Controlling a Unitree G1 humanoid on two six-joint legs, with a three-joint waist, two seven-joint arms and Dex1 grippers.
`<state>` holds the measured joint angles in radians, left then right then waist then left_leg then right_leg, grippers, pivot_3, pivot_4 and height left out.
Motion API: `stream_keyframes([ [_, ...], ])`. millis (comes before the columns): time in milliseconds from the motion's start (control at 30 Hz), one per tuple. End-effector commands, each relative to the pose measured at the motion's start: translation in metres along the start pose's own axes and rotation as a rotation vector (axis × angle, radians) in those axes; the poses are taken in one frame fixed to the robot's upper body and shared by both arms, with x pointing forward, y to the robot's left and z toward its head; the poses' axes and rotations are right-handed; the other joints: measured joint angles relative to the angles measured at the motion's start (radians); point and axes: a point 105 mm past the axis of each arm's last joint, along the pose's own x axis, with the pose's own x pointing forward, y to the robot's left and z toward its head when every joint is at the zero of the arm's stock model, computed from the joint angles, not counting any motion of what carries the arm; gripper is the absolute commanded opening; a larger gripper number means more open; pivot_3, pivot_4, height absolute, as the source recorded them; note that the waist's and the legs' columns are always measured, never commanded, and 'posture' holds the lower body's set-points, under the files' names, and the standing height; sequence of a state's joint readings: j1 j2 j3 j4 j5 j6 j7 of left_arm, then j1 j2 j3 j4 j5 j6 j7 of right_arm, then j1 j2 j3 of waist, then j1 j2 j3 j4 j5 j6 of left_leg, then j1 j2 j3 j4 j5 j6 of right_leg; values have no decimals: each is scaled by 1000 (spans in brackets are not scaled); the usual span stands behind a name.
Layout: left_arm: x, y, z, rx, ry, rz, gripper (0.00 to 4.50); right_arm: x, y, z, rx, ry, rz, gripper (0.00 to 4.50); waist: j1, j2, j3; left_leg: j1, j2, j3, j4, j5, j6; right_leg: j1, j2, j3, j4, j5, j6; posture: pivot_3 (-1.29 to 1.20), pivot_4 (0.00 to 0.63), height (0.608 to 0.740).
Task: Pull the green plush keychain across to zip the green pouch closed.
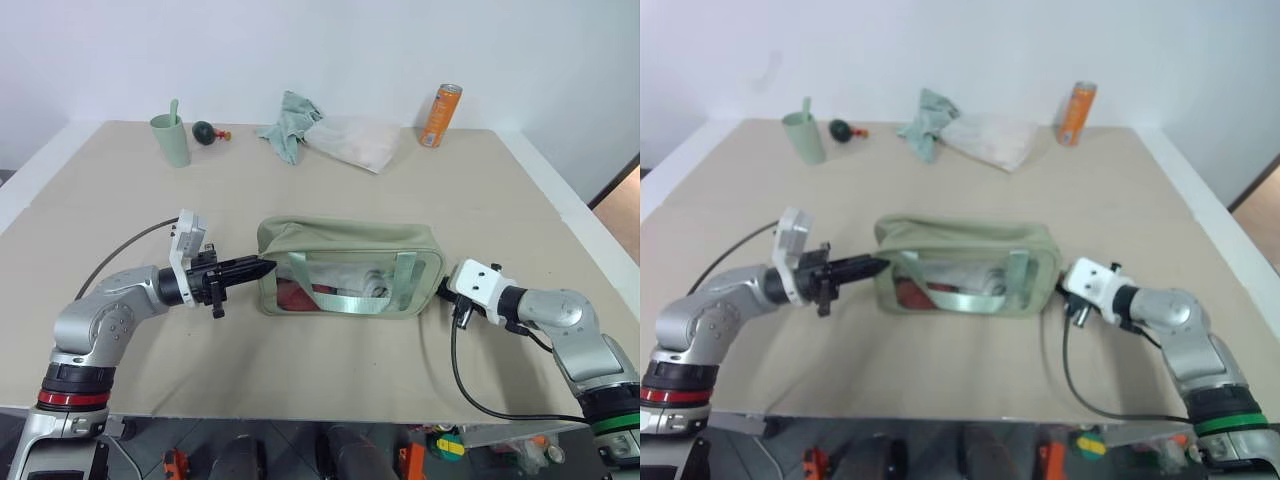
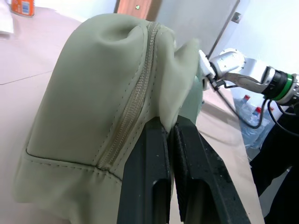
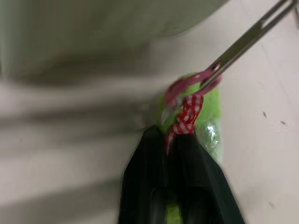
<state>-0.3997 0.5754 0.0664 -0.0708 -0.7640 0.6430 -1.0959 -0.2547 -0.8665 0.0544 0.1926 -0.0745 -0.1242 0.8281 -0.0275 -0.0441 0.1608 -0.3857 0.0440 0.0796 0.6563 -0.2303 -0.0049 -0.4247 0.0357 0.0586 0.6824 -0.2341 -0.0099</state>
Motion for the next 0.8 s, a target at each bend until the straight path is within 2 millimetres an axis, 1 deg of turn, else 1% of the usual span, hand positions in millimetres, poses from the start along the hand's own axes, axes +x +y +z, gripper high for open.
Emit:
stream_keyframes([
  [33,-8,6,6,-4,-6,66,0,-20,-30,41,159,-168,-5,696,-7,0,0,0,0,0,0,0,0,0,0,0,0,0,0,0,150,740],
  [67,-8,6,5,-6,-7,71,0,-24,-36,42,161,-171,-22,696,-6,0,1,-1,0,0,0,1,1,0,0,0,0,1,2,0,150,740],
  [100,-8,7,5,-12,-9,79,571,-29,-40,43,182,-175,-26,1175,-6,0,1,-1,0,-1,-2,1,1,-1,0,1,0,1,2,0,150,740],
  [133,-8,7,5,-20,-10,83,837,-34,-44,45,199,-180,-25,1632,-6,0,1,-1,0,-1,-2,1,1,-1,0,1,0,1,2,0,150,740],
  [167,-8,6,5,-27,-14,81,986,-37,-47,46,207,-187,-37,1783,-6,0,1,-2,0,-1,-2,0,1,-1,0,1,0,1,1,0,150,740],
  [200,-9,5,7,-35,-22,74,1294,-42,-54,46,223,-196,-57,2109,-6,0,1,-2,-1,-1,-2,0,0,-1,0,1,0,1,1,0,150,740],
  [233,-9,3,12,-35,-46,75,1724,-48,-60,47,230,-208,-84,2598,-6,0,1,-2,-1,-1,-3,-1,0,-1,0,1,-1,0,0,0,150,740],
  [267,-11,1,17,-35,-70,70,2044,-55,-66,50,270,-234,-98,2881,-6,0,1,-3,-1,-1,-3,-1,0,-2,1,1,-1,-1,-1,0,150,740],
  [300,-12,-2,21,-30,-87,67,2282,-61,-68,52,315,-257,-94,3122,-6,-1,2,-4,0,-1,-3,-1,0,-3,1,1,-1,-1,-1,0,150,740],
  [333,-14,-1,24,-12,-98,96,2887,-67,-66,54,385,-276,-67,3744,-6,-1,2,-5,0,-2,-3,-1,0,-4,1,0,-1,-1,-1,0,150,740],
  [400,-19,-2,25,5,-85,137,3607,-76,-58,60,497,-316,3,4438,-6,0,2,-5,0,-2,-4,-1,0,-4,1,0,-1,-1,-1,0,150,740],
  [433,-24,-4,22,-4,-61,145,3921,-85,-52,65,545,-347,46,4500,-6,0,2,-5,0,-2,-4,-1,0,-4,1,0,-1,-1,-1,0,150,740],
  [500,-39,0,17,-2,-13,223,3921,-100,-45,71,626,-405,99,4500,-6,-1,2,-5,0,-3,-4,-2,0,-4,1,0,-1,-2,0,0,150,740],
  [567,-61,9,19,-33,-36,316,3921,-109,-41,72,671,-444,96,4500,-7,-1,3,-5,0,-3,-5,-2,-1,-4,1,-1,-1,-3,-1,0,150,740],
  [600,-67,11,20,-47,-50,336,3921,-112,-40,73,689,-453,93,4500,-7,-1,3,-4,0,-3,-5,-3,-1,-4,1,-1,-1,-3,-1,0,150,740],
  [667,-89,17,19,-53,-73,419,3921,-117,-36,69,742,-473,71,4500,-7,-2,3,-4,1,-3,-5,-3,-1,-4,2,-1,-1,-3,-1,0,150,740],
  [700,-97,19,17,-42,-72,452,3921,-118,-34,67,765,-482,64,4500,-7,-2,3,-4,1,-3,-4,-3,-1,-4,2,-1,-1,-3,-1,0,150,740],
  [800,-109,24,17,-46,-99,501,3921,-117,-29,65,797,-497,51,4500,-7,-2,3,-4,1,-3,-4,-3,-1,-3,1,-1,-1,-3,-1,0,150,740],
])
